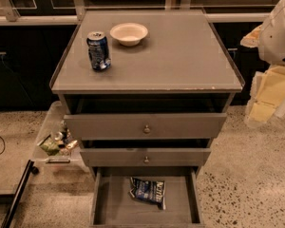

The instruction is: Pick blue chip bag from bottom drawer and place on counter

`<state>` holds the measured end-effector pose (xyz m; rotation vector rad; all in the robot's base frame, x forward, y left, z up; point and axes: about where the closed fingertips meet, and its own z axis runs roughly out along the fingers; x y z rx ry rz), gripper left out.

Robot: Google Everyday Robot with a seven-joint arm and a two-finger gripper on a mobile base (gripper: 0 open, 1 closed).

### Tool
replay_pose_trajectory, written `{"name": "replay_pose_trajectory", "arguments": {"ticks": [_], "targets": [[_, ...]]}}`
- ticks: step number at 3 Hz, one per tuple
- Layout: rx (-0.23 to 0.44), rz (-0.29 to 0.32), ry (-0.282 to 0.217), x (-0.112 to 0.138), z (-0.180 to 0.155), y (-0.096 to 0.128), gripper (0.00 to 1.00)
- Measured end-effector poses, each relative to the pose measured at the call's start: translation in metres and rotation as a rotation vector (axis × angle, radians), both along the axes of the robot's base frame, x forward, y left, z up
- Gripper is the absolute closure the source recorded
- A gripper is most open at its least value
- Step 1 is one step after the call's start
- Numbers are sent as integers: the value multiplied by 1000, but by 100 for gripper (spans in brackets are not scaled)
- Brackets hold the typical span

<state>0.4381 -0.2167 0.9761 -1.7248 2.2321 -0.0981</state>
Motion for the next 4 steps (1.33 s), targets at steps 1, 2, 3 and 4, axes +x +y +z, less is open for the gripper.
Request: {"name": "replay_pose_trajectory", "arguments": {"ticks": [1, 2, 3, 4], "targets": [[0, 0, 0, 0, 0, 0, 0], [48, 25, 57, -2, -37, 6, 0], [95, 67, 122, -5, -96, 12, 0], [129, 119, 139, -10, -156, 12, 0]]}}
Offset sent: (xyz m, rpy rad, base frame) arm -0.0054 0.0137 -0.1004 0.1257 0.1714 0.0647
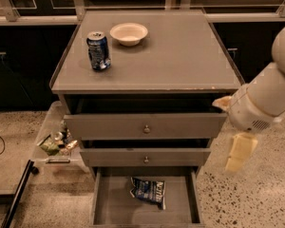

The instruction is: Pick blue chip bag from bottom drawer and place on counter

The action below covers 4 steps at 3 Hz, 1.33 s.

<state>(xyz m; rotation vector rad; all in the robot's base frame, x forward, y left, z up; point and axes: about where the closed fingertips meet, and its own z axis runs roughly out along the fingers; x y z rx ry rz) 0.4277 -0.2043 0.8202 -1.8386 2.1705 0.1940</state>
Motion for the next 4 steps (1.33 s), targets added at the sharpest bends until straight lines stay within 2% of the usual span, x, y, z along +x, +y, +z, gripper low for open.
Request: {"name": "replay_pose_trajectory", "arguments": {"ticks": [1, 2, 3, 4], "targets": [[41, 48, -47, -3, -56, -5, 0], [85, 75, -104, 9, -105, -15, 0], [85, 75, -104, 9, -105, -15, 0], [78, 51, -112, 9, -126, -15, 0]]}}
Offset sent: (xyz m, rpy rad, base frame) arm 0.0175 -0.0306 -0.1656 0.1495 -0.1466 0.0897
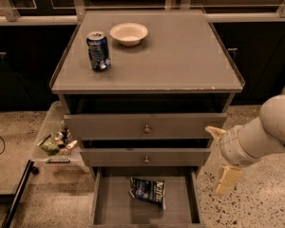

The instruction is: Pick blue chip bag from bottom drawer and place on counter

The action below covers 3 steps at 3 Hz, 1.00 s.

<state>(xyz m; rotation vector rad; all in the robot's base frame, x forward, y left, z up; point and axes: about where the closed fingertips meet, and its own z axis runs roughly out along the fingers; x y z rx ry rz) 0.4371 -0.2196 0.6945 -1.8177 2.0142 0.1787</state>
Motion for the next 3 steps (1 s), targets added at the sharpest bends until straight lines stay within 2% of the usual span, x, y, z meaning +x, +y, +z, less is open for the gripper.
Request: {"name": "replay_pose_trajectory", "arguments": {"ticks": [1, 2, 3], "targets": [[48, -41, -3, 10, -49, -3, 0], [82, -48, -31, 27, -98, -1, 0], [116, -35, -84, 46, -141, -1, 0]]}}
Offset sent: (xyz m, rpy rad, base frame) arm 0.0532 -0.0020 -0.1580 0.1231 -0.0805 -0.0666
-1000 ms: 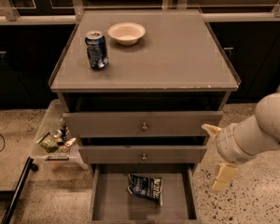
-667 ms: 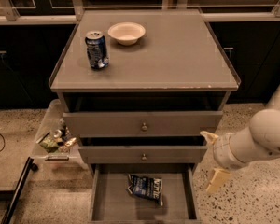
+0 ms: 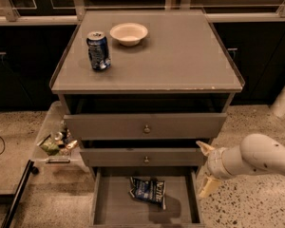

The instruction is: Pick blue chip bag from bottom drawer and place on counter

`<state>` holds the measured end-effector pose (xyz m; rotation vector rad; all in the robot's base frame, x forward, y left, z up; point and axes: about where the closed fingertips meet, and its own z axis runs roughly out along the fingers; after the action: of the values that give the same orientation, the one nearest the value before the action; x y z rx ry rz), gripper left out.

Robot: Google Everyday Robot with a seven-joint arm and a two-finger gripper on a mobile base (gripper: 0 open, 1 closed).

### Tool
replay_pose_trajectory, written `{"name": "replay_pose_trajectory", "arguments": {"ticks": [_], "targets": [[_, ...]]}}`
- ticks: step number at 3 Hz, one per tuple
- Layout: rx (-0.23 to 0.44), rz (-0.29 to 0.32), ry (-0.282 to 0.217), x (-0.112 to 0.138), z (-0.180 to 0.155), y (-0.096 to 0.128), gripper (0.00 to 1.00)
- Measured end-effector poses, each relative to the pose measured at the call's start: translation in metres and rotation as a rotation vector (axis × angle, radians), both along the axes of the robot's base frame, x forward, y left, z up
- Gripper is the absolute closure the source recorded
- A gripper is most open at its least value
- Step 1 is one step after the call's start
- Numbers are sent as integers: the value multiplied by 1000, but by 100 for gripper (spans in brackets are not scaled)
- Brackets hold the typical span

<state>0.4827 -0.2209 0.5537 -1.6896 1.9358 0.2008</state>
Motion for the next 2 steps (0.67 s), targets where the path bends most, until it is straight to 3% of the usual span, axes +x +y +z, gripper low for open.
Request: {"name": "replay_pose_trajectory", "arguments": {"ticks": [1, 2], "targets": [[33, 33, -42, 12, -39, 0, 0], [68, 56, -18, 17, -82, 6, 0]]}}
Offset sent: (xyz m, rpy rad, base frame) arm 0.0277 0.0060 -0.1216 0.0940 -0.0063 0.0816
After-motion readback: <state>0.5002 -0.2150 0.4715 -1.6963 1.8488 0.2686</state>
